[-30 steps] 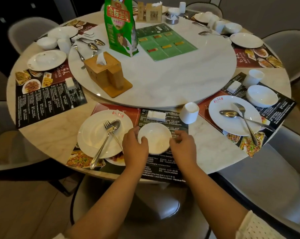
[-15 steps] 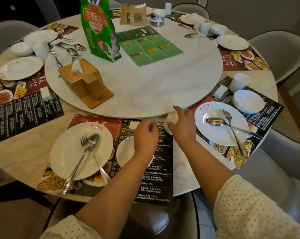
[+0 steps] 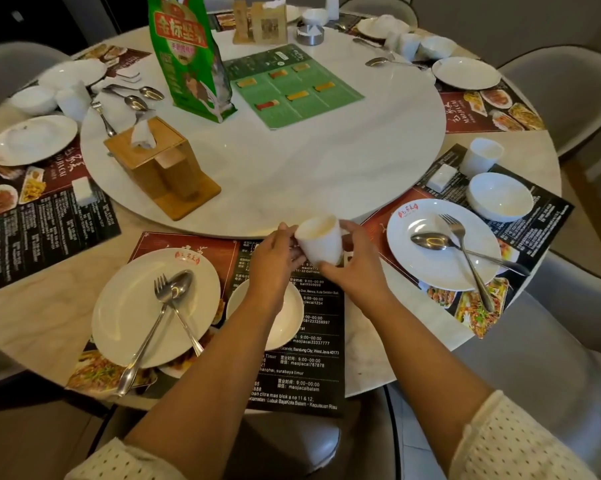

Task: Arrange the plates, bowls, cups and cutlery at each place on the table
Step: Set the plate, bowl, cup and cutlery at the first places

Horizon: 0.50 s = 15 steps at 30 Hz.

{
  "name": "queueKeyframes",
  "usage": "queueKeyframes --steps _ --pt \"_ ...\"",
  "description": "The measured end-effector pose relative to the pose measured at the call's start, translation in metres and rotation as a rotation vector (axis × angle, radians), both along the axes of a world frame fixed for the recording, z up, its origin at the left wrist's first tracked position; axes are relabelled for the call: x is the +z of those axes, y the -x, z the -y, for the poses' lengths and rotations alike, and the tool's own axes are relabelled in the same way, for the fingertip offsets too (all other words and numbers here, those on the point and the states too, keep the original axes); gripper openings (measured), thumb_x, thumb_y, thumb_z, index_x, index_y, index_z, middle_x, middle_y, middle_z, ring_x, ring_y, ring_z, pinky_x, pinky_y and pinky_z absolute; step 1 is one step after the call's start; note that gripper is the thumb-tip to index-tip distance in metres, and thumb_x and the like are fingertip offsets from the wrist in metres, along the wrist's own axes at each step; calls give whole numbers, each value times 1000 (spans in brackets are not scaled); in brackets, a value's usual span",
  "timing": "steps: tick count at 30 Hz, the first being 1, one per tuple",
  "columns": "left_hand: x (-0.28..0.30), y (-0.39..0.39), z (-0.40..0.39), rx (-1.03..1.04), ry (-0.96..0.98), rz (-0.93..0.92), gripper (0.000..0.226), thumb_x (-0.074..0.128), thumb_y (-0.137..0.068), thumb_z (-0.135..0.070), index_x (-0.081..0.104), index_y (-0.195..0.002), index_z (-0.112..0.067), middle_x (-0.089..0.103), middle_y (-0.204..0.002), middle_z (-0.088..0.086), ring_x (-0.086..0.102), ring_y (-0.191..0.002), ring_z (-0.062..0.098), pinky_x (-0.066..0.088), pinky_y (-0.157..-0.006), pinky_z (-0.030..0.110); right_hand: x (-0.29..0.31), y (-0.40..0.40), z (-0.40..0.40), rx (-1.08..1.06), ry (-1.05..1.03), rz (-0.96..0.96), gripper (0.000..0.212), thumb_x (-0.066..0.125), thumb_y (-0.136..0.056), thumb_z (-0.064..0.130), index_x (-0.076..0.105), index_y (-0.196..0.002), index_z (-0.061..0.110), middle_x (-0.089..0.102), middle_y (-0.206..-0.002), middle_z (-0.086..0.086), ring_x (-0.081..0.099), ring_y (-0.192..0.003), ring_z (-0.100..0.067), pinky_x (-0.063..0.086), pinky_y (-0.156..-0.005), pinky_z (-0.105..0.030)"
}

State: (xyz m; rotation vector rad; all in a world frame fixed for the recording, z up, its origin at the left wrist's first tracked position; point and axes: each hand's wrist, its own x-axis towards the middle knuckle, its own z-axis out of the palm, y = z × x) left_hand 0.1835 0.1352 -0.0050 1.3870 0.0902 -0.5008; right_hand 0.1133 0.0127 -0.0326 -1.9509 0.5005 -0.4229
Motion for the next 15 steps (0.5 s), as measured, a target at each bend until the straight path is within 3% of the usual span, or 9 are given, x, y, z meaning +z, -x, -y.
queueKeyframes --steps 4,8,15 --pt "-3 -1 -2 -93 -171 139 38 38 -102 -37 71 -98 -18 72 -104 7 69 -95 17 56 -80 28 -18 -4 2 -4 166 -124 72 80 -68 30 46 -131 20 56 -122 0 39 -117 -21 32 -80 -28" --pt "-8 -1 -4 -145 -261 165 38 37 -101 -41 71 -90 -29 72 -107 6 68 -100 20 52 -96 39 -29 -7 3 6 175 -167 72 80 -68 27 45 -131 22 58 -119 0 40 -117 -21 32 -79 -27" --pt "-15 0 -6 -136 -270 157 33 41 -100 -41 70 -86 -32 72 -104 2 68 -97 14 54 -83 25 -36 -8 1 13 199 -204 67 77 -71 25 45 -130 21 59 -119 -2 44 -116 -23 37 -78 -27"
